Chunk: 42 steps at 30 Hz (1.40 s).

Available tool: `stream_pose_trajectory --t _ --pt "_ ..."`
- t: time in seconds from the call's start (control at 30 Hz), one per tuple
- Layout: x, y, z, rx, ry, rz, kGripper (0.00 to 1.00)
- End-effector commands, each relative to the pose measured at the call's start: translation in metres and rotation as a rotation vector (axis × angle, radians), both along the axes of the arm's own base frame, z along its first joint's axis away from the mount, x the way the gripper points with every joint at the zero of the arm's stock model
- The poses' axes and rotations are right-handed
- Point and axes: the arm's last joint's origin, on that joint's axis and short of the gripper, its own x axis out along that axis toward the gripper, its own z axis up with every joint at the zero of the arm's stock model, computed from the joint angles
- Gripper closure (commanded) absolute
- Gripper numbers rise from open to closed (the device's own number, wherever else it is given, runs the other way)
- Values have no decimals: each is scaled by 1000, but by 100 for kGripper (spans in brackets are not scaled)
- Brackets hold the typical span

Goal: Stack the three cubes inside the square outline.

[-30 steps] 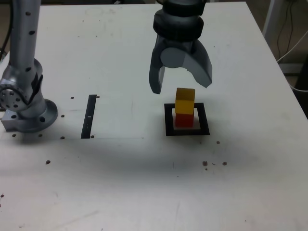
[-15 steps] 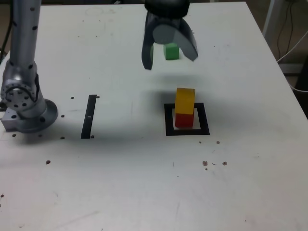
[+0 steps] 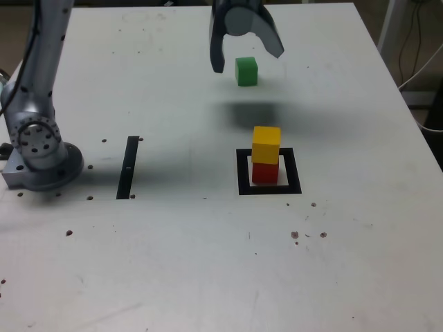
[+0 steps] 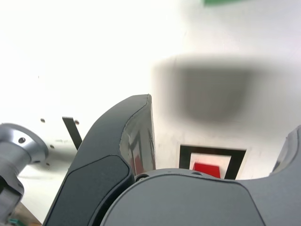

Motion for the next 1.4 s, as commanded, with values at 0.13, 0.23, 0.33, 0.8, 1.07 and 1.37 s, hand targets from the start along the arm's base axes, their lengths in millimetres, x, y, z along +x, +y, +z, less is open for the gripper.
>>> stream_pose_trajectory --t 0.13,0.23,0.33,0.8,1.07,1.37 --pt "8 29 -5 -4 9 -32 1" --pt "7 43 -5 -5 12 -43 1" --pt "5 57 -5 -6 15 -56 1" --pt "11 94 -22 -22 30 -76 1" --pt "19 103 -50 -47 63 -71 1" --pt "26 107 -74 -73 90 -60 6"
